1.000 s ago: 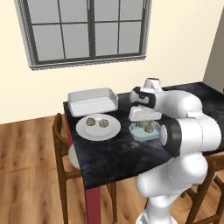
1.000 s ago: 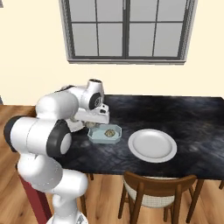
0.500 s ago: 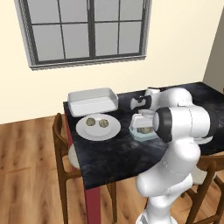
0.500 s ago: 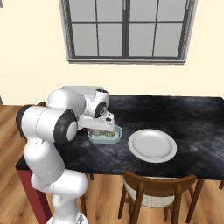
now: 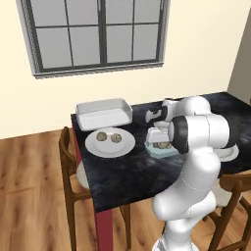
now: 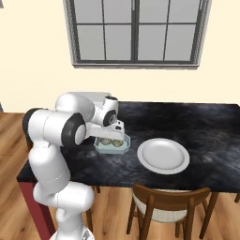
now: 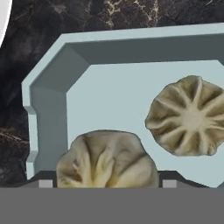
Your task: Place two dumplings into each of the tupperware containers and then place the containers in the fridge.
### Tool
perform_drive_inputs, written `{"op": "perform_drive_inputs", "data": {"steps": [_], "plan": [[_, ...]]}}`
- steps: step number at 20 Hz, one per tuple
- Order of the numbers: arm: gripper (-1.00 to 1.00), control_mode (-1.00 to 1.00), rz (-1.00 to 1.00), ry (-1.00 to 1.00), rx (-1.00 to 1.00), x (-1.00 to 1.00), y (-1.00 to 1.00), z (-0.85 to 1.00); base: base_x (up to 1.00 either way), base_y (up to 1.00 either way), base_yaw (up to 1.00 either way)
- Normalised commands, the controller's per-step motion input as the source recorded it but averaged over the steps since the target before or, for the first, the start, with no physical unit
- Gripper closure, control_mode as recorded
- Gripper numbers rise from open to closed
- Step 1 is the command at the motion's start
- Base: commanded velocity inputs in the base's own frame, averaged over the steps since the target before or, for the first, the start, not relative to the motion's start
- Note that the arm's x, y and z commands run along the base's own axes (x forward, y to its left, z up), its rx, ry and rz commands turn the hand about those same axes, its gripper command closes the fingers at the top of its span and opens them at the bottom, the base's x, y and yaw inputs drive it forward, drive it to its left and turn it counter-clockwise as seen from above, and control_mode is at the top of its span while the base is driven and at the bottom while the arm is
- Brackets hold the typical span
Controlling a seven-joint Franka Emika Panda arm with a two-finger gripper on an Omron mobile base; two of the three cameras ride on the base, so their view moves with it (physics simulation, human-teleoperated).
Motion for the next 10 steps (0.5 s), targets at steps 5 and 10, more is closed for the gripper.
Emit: {"op": "perform_drive_inputs", "data": {"steps": [5, 10], "plan": [[-1.00, -1.00, 0.00, 0.00, 0.00, 0.02, 0.00, 0.00, 0.00, 0.00, 0.00], [-1.00, -1.00, 0.00, -0.01, 0.00, 0.00, 0.00, 0.00, 0.00, 0.00, 0.00]]}}
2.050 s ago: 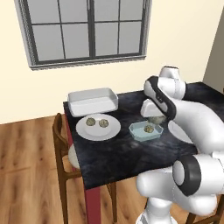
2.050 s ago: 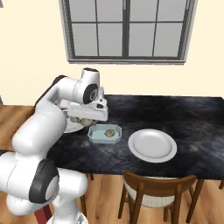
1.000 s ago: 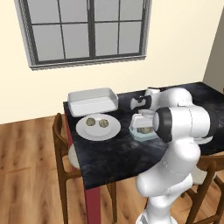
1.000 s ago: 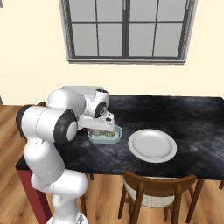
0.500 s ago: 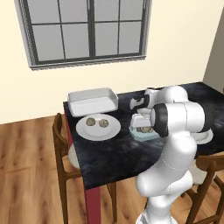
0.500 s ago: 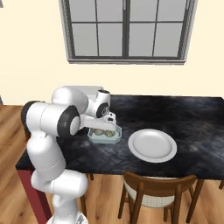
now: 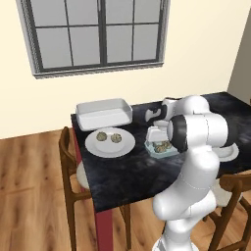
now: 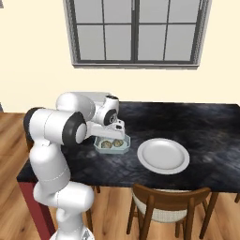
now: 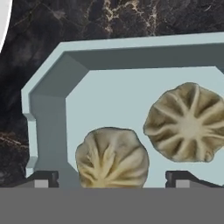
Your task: Place two dumplings into each of the tupperware containers and then place the containers in the fridge.
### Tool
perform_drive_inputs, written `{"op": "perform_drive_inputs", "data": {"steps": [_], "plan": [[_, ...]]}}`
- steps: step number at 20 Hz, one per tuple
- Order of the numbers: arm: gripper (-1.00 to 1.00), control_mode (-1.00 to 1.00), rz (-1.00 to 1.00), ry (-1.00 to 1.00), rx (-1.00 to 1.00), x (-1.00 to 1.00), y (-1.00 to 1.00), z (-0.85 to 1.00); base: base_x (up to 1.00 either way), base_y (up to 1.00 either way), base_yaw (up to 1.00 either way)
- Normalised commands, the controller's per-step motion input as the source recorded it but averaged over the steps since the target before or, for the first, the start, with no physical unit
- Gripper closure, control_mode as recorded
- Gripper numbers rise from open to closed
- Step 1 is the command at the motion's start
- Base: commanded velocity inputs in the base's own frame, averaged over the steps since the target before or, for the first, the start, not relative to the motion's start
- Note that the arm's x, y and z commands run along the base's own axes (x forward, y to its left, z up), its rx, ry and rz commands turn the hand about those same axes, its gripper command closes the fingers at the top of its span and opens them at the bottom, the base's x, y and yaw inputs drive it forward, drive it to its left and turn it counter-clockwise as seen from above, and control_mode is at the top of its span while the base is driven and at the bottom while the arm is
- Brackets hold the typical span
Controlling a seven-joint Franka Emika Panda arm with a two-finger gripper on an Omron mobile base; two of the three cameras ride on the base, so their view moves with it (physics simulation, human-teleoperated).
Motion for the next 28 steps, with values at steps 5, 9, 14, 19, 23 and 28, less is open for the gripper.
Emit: {"op": "perform_drive_inputs", "data": {"steps": [5, 9, 14, 19, 23, 28], "plan": [[-1.00, -1.00, 0.00, -0.02, -0.01, -0.16, 0.20, 0.09, 0.00, 0.00, 0.00], [-1.00, -1.00, 0.00, -0.06, -0.06, -0.33, 0.71, 0.06, 0.00, 0.00, 0.00], [-1.00, -1.00, 0.00, -0.05, -0.02, -0.03, 0.46, -0.04, 0.00, 0.00, 0.00], [-1.00, -1.00, -0.01, -0.05, 0.00, 0.21, 0.00, -0.03, 0.00, 0.00, 0.00], [-1.00, -1.00, 0.00, -0.02, 0.00, 0.26, 0.00, -0.16, 0.00, 0.00, 0.00], [-1.00, -1.00, 0.00, 0.00, 0.00, 0.05, 0.02, -0.28, 0.00, 0.00, 0.00]]}}
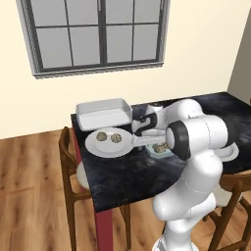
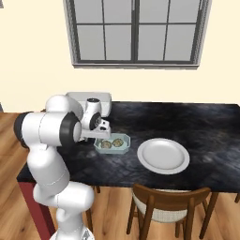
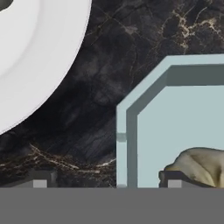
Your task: Place two dumplings into each of the tupperware containers and then place the containers in the fridge.
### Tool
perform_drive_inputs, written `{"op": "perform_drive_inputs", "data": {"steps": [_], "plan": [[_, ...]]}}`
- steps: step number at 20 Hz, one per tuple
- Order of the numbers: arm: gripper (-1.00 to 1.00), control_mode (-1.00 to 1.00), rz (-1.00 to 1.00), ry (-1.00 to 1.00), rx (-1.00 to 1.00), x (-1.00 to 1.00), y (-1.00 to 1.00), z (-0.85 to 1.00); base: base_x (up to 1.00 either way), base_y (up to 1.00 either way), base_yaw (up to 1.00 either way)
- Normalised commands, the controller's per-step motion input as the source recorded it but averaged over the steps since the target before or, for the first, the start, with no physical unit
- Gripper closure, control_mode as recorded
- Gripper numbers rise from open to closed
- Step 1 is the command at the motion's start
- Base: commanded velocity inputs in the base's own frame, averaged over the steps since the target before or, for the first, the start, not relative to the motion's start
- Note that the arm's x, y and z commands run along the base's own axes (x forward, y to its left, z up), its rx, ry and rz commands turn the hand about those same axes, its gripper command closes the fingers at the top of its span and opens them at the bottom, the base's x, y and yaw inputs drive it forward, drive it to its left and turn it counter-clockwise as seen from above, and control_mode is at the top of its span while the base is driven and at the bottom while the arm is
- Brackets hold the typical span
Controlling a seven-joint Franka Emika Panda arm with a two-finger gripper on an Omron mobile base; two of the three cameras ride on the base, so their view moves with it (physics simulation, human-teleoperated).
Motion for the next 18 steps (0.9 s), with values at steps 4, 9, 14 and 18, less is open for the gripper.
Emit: {"op": "perform_drive_inputs", "data": {"steps": [4, 9, 14, 18], "plan": [[-1.00, -1.00, 0.00, 0.00, 0.00, 0.00, 0.03, -0.15, 0.00, 0.00, 0.00], [-1.00, -1.00, -0.01, 0.00, 0.00, 0.00, 0.00, -0.17, 0.00, 0.00, 0.00], [-1.00, -1.00, -0.03, 0.00, -0.01, -0.09, 0.07, -0.21, 0.00, 0.00, 0.00], [-1.00, -1.00, -0.02, 0.00, 0.00, -0.01, 0.00, -0.28, 0.00, 0.00, 0.00]]}}
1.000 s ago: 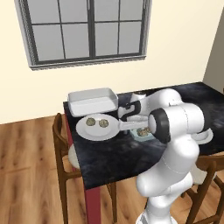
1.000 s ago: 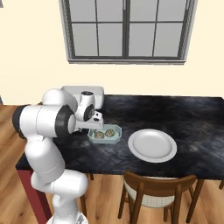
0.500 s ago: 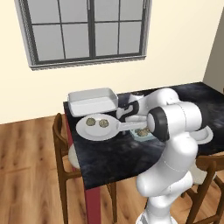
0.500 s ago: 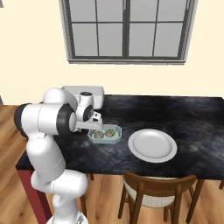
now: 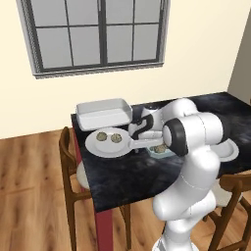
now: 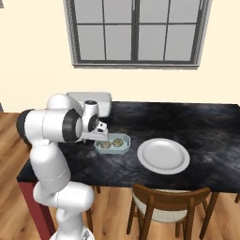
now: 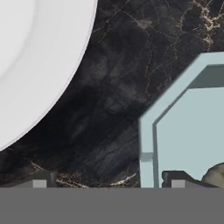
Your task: Place two dumplings into each of the tupperware containers and then place the containers in the fridge.
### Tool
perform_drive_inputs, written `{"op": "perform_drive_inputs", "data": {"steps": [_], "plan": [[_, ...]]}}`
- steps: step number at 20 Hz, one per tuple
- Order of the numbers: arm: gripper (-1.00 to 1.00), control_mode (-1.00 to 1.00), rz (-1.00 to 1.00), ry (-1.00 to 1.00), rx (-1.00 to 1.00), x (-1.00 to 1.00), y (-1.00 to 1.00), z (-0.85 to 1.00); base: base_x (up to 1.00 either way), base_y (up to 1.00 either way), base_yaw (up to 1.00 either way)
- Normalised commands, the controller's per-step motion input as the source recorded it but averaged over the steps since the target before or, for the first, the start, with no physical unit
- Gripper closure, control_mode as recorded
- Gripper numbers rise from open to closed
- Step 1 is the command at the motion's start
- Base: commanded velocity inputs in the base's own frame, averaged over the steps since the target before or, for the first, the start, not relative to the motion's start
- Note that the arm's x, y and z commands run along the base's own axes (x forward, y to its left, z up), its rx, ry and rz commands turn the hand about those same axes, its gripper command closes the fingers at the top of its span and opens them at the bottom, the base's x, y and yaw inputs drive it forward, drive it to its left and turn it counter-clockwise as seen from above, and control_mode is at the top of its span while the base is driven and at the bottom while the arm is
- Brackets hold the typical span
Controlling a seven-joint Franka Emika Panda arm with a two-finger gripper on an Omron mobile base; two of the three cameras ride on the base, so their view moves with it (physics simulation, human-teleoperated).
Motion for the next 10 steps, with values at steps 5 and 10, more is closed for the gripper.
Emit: {"op": "perform_drive_inputs", "data": {"steps": [5, 10], "plan": [[-1.00, -1.00, -0.01, 0.00, 0.00, 0.00, 0.00, -0.26, 0.00, 0.00, 0.00], [-1.00, -1.00, 0.00, 0.01, 0.00, 0.00, 0.00, -0.41, 0.00, 0.00, 0.00]]}}
